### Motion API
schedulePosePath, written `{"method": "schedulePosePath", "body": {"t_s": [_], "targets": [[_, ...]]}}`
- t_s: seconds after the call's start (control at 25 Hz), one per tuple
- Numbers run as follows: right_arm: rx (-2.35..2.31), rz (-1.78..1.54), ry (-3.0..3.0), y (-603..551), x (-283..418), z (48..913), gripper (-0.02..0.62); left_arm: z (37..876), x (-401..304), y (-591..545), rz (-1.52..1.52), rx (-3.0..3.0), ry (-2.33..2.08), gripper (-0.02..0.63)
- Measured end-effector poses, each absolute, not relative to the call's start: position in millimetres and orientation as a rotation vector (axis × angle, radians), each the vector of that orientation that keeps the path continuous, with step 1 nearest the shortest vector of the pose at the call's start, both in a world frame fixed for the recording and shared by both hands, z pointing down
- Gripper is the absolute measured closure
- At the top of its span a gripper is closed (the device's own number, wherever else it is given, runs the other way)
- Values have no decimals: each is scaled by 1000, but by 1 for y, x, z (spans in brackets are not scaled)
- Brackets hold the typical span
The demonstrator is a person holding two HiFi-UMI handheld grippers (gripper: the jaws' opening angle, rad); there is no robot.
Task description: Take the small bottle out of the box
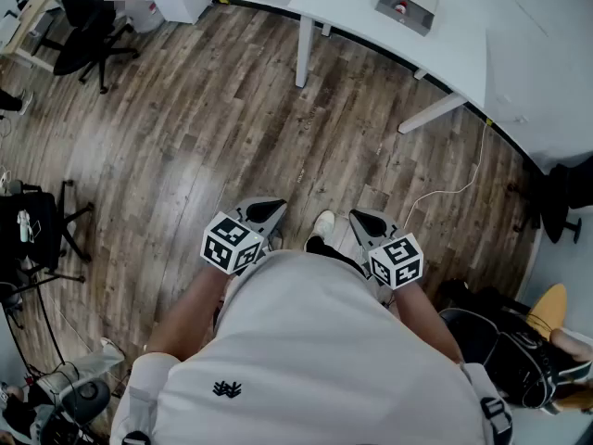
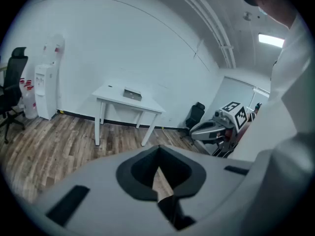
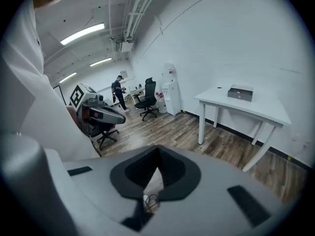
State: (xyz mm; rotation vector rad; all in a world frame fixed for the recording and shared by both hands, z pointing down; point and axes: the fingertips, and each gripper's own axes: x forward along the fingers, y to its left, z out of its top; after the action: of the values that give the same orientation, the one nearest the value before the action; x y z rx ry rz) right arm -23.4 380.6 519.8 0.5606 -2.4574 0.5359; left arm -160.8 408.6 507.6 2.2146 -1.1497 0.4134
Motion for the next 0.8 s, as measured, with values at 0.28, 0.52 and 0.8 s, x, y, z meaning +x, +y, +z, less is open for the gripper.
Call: {"method": "schedulePosePath", "body": {"t_s": [0.28, 0.52, 0.8], "targets": [[545, 508, -2495, 327, 16, 511, 591, 487, -110, 346, 420, 2251, -1163, 600], [617, 559, -2508, 294, 61, 515, 591, 487, -66, 303, 485, 2285, -1101, 600], [700, 603, -2511, 265, 103, 524, 586, 489, -22, 268, 538, 2311, -1022, 600]]}}
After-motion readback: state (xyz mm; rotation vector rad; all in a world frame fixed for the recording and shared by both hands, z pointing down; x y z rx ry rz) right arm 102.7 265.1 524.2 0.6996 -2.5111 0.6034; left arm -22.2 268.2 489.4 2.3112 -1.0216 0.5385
